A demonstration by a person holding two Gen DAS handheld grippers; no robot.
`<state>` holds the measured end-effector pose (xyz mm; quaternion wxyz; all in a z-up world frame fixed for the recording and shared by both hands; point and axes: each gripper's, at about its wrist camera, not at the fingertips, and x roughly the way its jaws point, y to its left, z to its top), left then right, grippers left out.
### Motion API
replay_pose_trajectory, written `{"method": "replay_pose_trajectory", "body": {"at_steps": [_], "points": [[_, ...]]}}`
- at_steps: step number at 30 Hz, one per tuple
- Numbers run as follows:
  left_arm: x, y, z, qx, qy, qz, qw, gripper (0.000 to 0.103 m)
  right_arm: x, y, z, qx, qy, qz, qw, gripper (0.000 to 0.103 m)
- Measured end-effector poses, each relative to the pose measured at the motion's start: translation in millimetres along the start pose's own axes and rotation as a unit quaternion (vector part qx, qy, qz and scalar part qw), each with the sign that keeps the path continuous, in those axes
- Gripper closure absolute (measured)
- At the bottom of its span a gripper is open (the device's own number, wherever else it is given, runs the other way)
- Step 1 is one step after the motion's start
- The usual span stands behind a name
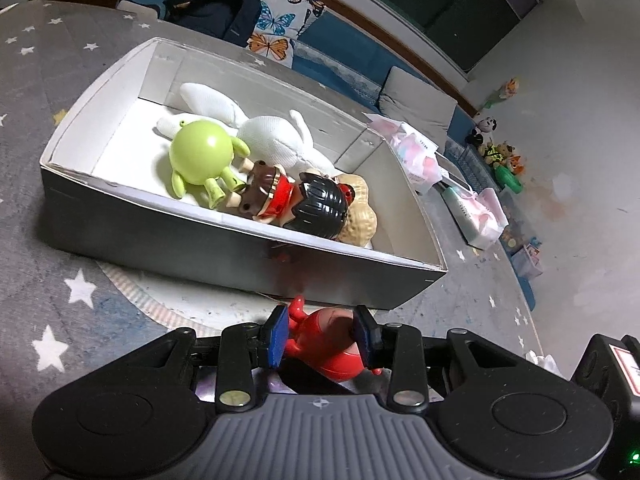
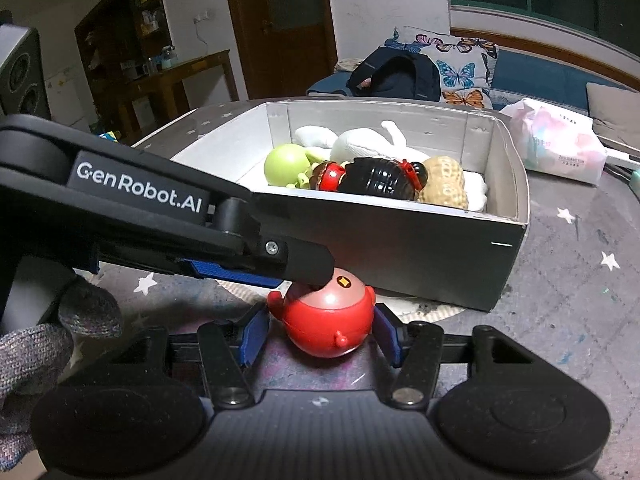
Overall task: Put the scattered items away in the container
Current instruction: 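Close both tools on the red round figure and lift it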
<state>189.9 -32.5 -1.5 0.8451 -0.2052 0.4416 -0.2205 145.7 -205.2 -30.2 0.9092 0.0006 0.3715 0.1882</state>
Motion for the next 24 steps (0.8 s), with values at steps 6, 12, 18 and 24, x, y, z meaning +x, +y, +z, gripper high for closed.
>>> {"method": "replay_pose_trajectory", "body": {"at_steps": [6, 12, 18, 24], "points": [[2, 4, -2, -0.012, 0.001, -0.011, 0.9999, 0.064, 1, 1, 0, -0.004, 0.002, 0.001, 1.0, 0.046], [-2, 5, -4, -0.024, 0.002, -0.013, 0.9996, 0.066, -1, 7, -2, -0.015, 0.002, -0.001, 1.0, 0.046], [-15, 1, -8, -0.028, -0.004, -0.019, 0.9994, 0.066, -13, 12, -2, -0.025, -0.004, 0.008, 1.0, 0.046], [-36, -11, 3, -0.016, -0.035, -0.035, 0.9987, 0.066, -34, 16, 13, -0.04, -0.036, 0.009, 0.999, 0.046]]}}
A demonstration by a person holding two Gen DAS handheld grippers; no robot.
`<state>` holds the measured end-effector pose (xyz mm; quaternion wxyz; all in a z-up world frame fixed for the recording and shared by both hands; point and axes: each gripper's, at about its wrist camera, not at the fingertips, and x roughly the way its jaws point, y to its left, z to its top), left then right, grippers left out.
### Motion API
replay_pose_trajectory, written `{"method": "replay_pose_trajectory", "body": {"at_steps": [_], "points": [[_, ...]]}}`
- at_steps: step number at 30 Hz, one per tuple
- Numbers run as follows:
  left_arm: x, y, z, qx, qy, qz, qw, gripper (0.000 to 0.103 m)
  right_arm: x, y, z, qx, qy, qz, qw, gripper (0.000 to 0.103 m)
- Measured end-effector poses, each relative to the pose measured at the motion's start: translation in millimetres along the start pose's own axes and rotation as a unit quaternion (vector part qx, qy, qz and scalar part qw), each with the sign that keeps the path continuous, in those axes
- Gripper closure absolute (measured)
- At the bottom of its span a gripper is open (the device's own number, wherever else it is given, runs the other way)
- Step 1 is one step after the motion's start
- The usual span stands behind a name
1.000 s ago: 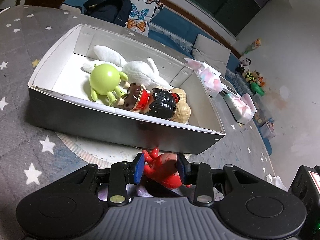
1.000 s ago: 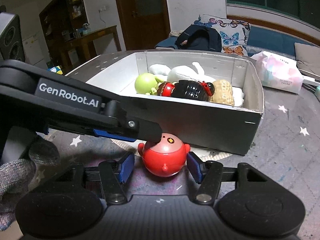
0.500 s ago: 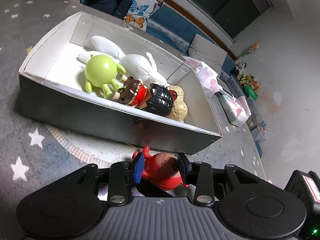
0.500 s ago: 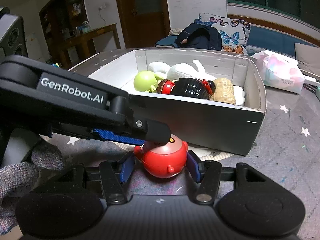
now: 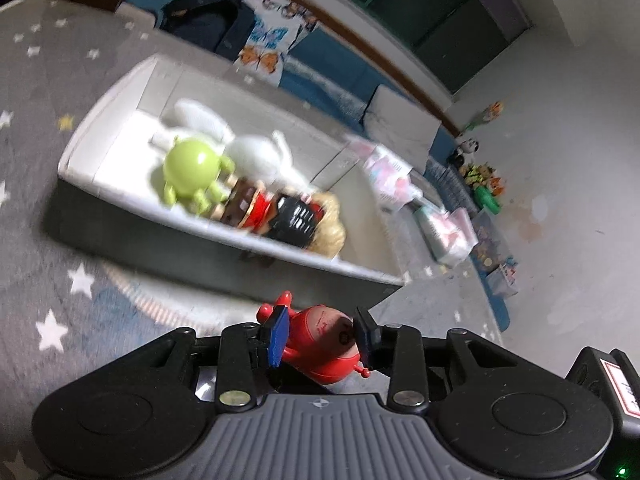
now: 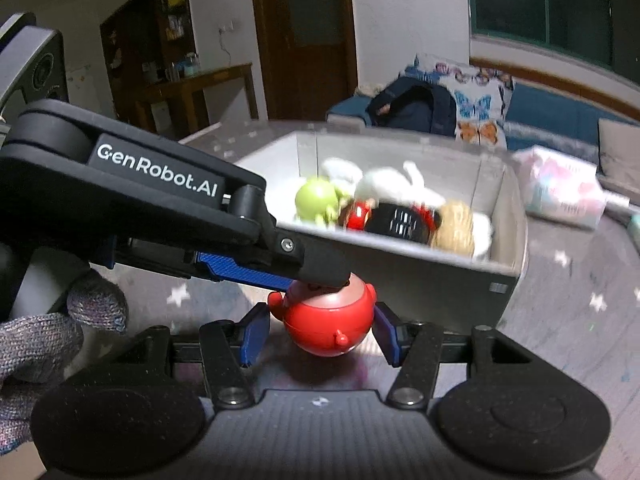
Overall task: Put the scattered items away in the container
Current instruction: 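Close both tools on the red round figure and lift it, then carry the red figure with both tools into the box and lower it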
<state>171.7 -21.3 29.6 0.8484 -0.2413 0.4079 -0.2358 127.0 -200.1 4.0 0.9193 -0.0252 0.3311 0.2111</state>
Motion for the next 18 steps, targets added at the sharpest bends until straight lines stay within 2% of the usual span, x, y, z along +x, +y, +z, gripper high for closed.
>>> {"method": "replay_pose_trajectory", "body": {"at_steps": [9, 18], "points": [[2, -16, 47, 0.028, -0.04, -0.003, 0.9988, 0.066, 5, -13, 48, 0.005, -0.036, 0.0, 0.999, 0.046], [30, 3, 91, 0.013, -0.045, 0.007, 0.9989, 0.066, 57, -34, 88, 0.02, -0.02, 0.005, 1.0, 0.046]]}}
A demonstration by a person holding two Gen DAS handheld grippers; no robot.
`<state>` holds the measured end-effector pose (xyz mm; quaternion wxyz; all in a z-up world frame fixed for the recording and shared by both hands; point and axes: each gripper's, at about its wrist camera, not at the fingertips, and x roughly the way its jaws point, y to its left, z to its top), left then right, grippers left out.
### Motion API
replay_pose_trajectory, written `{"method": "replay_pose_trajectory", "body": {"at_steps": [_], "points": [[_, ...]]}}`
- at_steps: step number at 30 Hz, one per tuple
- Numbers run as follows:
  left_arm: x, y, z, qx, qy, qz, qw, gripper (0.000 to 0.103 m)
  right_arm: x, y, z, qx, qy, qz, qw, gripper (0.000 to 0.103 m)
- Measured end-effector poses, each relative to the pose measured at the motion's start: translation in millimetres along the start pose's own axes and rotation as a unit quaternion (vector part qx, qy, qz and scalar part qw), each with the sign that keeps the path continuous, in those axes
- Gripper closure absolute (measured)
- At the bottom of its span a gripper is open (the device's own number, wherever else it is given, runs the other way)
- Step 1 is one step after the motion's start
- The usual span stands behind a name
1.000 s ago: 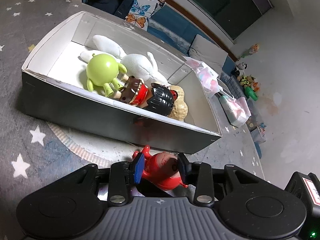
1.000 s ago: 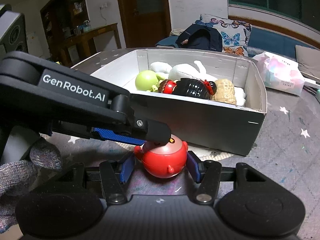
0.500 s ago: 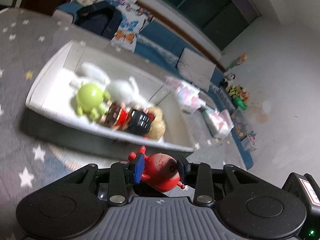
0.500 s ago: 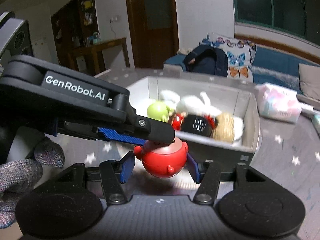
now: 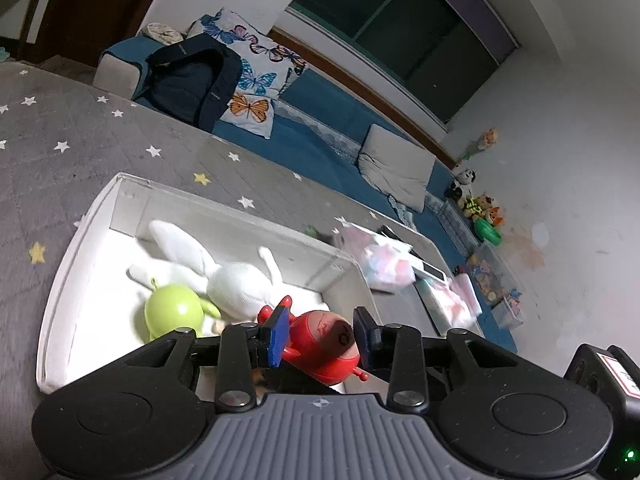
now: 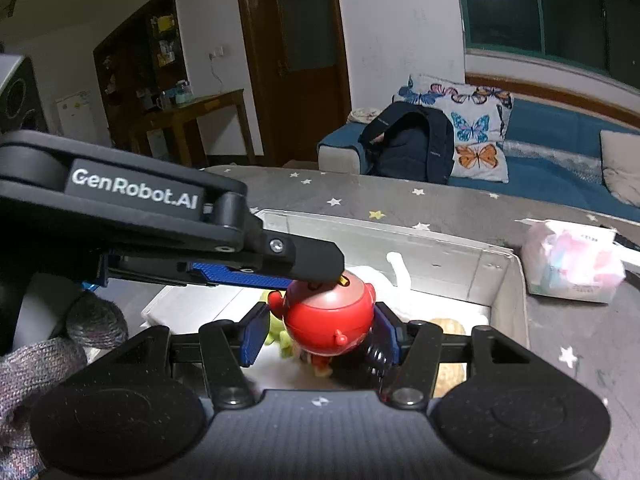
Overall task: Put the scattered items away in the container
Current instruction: 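Carry the red figure with both tools into the box and lower it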
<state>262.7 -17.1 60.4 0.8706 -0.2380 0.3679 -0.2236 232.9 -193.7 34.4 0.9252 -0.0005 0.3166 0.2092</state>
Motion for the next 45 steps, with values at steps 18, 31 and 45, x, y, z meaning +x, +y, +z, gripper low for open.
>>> {"method": "replay_pose_trajectory", "body": {"at_steps": [18, 31, 45], "points": [[52, 35, 13, -0.031, 0.018, 0.029, 0.9989, 0.066, 71, -22, 7, -0.001, 0.054, -0.023, 0.998, 0.047], [63, 40, 14, -0.043, 0.019, 0.035, 0.9983, 0.066, 88, -25, 14, -0.002, 0.08, -0.034, 0.996, 0.046], [55, 40, 12, -0.03, 0.017, 0.055, 0.9979, 0.066, 80, -26, 7, -0.009, 0.072, -0.045, 0.996, 0.045]]}}
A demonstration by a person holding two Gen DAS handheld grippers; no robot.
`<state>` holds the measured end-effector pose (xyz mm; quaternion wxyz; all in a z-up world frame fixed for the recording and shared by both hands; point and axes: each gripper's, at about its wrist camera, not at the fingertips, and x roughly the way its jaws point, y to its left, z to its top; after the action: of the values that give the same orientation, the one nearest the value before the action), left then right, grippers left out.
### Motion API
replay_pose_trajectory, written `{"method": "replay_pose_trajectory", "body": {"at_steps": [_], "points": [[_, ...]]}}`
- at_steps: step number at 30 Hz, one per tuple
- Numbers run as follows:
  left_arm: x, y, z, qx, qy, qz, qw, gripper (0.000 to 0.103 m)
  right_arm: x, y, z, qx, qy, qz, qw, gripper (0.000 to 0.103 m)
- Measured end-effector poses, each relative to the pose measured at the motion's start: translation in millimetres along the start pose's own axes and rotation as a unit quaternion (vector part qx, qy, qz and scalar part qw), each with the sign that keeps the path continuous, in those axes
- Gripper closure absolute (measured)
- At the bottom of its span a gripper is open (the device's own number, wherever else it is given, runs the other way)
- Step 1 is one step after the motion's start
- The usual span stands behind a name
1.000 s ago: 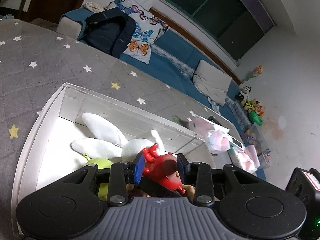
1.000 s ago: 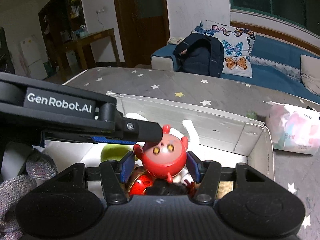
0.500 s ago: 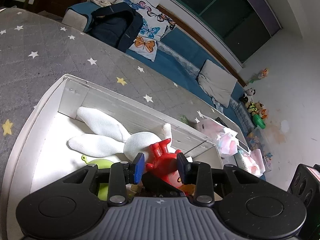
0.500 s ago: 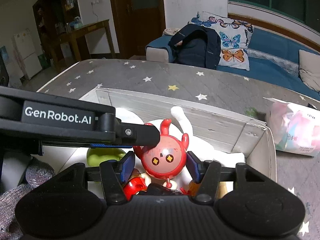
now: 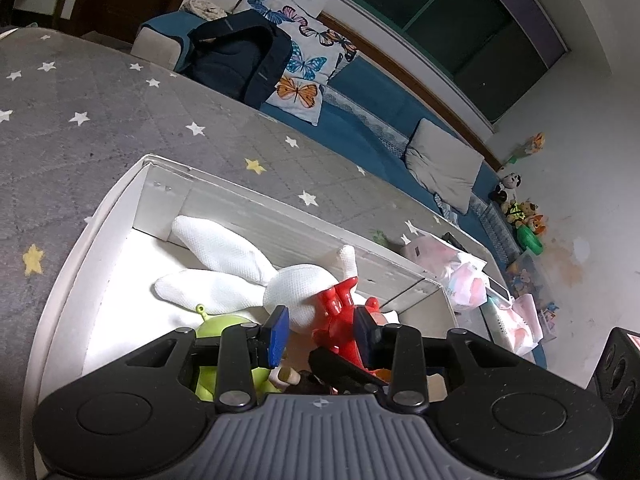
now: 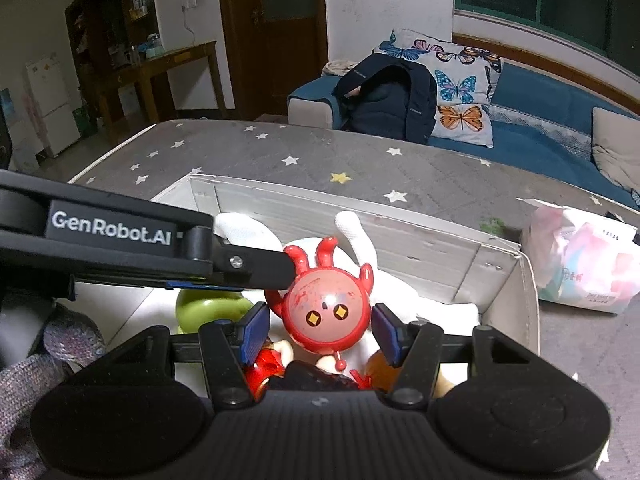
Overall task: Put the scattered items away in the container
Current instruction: 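Carry the red figure with both tools into the box and lower it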
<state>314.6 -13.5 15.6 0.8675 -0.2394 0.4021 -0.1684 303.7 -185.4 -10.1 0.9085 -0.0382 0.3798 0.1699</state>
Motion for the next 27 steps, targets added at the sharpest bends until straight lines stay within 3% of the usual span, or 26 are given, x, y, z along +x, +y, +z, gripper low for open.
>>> {"method": "replay_pose_trajectory", "body": {"at_steps": [27], "points": [[-16, -10, -10, 0.033, -0.006, 0.036, 0.9988, 0.066, -24, -9, -13, 0.001, -0.021, -0.01, 1.0, 0.035]]}}
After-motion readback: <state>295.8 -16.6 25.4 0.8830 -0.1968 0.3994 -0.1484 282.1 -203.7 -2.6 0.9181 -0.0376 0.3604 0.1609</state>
